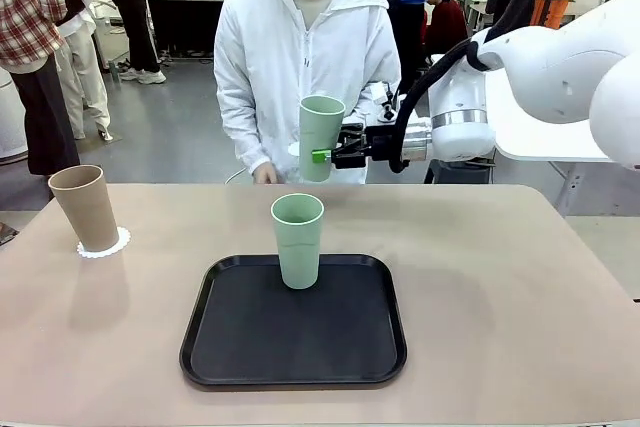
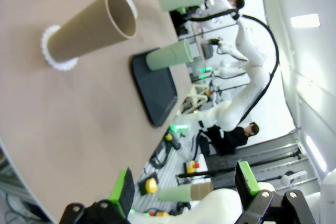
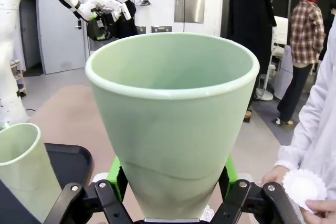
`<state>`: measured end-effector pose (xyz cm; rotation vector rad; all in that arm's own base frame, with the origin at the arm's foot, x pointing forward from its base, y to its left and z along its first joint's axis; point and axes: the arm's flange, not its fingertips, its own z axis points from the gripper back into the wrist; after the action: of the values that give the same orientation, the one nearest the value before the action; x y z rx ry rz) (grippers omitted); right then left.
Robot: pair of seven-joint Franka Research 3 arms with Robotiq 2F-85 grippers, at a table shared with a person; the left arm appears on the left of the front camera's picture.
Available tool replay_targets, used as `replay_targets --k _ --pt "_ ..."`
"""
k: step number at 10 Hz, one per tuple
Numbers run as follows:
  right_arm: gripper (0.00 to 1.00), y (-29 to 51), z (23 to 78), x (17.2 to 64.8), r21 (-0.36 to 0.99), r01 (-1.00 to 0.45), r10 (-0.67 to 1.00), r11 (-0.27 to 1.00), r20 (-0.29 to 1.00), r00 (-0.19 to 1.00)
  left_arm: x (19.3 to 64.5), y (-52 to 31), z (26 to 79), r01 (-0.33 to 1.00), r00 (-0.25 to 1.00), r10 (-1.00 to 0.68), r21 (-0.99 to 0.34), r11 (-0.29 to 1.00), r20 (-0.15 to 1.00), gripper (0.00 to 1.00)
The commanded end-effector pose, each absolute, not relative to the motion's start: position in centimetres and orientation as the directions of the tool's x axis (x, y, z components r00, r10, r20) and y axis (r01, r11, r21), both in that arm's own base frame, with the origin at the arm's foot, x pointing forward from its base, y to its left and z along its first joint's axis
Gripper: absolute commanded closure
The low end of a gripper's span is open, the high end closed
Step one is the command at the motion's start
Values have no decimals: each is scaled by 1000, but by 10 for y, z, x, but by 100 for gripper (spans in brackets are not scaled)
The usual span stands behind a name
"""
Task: Place coasters on the table and set cups on them.
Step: Take one Reusable plastic cup from the Flat Tray and place it on a coaster set by the human.
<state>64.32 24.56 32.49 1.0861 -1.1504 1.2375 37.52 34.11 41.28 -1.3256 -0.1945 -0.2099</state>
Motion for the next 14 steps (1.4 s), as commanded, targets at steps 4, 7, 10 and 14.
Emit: replay_targets --k 4,7,10,14 --pt "17 251 320 643 -10 -998 139 60 990 -2 374 341 413 257 966 -38 -938 234 255 0" --pt "17 253 318 644 -11 -997 153 76 988 1 374 341 413 257 966 -38 -938 234 255 0" --pt "17 272 294 663 21 -992 190 122 981 44 374 341 413 257 966 -38 -938 234 255 0" --pt "17 283 282 672 3 -992 166 123 986 24 374 341 413 257 966 -38 -938 234 255 0"
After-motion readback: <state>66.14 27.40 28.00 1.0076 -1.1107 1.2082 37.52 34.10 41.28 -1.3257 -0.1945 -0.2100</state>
